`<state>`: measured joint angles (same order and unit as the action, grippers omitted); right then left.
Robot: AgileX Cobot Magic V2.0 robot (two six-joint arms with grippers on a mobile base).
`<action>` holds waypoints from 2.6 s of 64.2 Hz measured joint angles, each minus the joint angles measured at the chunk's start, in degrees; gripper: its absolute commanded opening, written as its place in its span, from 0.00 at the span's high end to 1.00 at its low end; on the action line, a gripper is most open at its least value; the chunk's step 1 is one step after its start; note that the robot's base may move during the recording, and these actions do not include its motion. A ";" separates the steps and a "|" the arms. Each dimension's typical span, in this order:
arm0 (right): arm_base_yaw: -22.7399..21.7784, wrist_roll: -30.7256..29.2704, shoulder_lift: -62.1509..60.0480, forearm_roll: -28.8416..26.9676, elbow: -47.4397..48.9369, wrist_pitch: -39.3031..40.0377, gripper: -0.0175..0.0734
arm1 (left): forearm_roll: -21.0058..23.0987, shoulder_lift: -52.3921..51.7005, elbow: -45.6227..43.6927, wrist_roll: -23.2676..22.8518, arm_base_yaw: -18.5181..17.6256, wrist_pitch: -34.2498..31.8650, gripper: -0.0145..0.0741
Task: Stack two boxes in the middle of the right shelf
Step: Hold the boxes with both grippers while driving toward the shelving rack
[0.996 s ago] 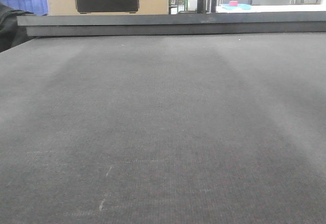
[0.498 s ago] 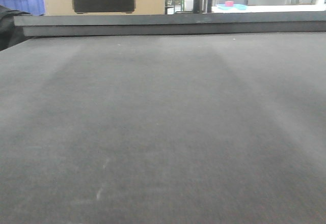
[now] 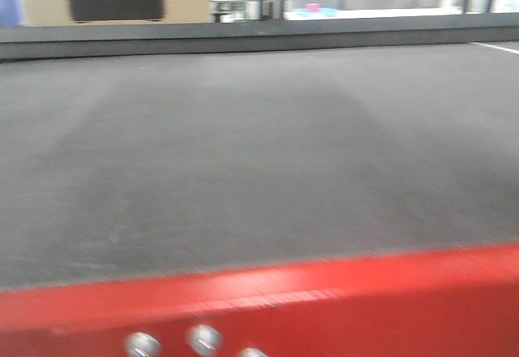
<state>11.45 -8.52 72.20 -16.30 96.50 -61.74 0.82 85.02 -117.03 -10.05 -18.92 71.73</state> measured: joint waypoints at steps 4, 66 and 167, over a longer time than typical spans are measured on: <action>0.00 0.00 0.08 0.00 0.00 0.00 0.98 | 0.00 0.00 0.00 0.00 0.00 0.00 0.96; 0.00 0.00 0.12 0.00 0.00 0.00 0.98 | 0.00 0.00 0.00 0.00 0.00 0.00 0.96; 0.00 0.00 0.12 0.00 0.00 0.00 0.98 | 0.00 0.00 0.00 0.00 0.00 0.00 0.96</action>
<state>11.45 -8.52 72.32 -16.30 96.50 -61.74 0.82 85.02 -117.03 -10.05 -18.92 71.73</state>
